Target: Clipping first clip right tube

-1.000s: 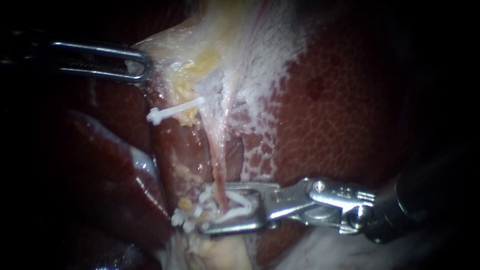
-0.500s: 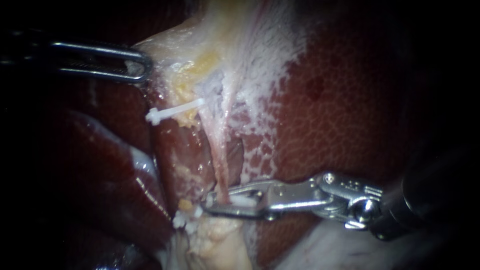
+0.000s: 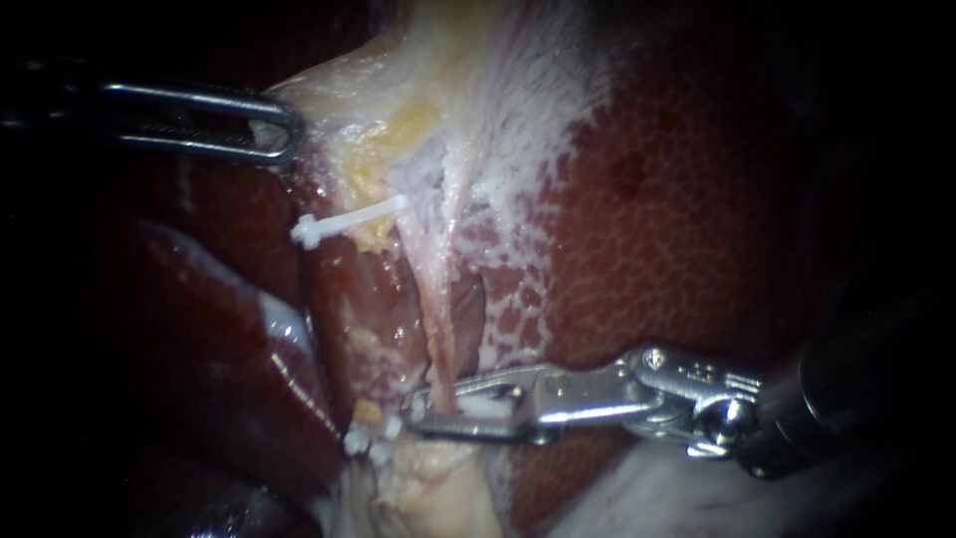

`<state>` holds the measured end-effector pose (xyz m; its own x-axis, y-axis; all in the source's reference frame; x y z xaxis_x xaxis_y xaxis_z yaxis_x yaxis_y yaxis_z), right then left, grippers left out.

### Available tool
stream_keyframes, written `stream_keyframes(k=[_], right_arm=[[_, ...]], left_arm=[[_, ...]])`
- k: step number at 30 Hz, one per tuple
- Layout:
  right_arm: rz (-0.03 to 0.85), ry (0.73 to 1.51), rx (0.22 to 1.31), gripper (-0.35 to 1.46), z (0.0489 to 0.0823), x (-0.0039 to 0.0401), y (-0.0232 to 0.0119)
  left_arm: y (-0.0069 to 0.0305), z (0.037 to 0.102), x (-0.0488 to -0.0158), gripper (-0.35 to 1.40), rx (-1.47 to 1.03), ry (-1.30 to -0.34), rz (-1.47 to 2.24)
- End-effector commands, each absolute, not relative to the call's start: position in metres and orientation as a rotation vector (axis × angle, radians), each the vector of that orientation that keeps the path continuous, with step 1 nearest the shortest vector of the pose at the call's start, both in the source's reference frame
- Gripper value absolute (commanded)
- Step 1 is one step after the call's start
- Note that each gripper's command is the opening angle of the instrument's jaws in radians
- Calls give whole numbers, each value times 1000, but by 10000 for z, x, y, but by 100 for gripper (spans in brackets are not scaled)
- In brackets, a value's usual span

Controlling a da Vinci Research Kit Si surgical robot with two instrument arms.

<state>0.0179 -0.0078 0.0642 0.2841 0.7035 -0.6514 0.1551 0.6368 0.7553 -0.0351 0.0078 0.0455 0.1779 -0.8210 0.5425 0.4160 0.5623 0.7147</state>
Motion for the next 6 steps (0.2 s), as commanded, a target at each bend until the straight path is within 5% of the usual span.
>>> stream_keyframes(k=[1, 6], right_arm=[[434, 1258, 841, -35, 642, 179, -78], [439, 1256, 845, -35, 642, 179, -78]], left_arm=[[78, 455, -351, -35, 458, -1066, -919], [78, 455, -351, -35, 458, -1066, -919]])
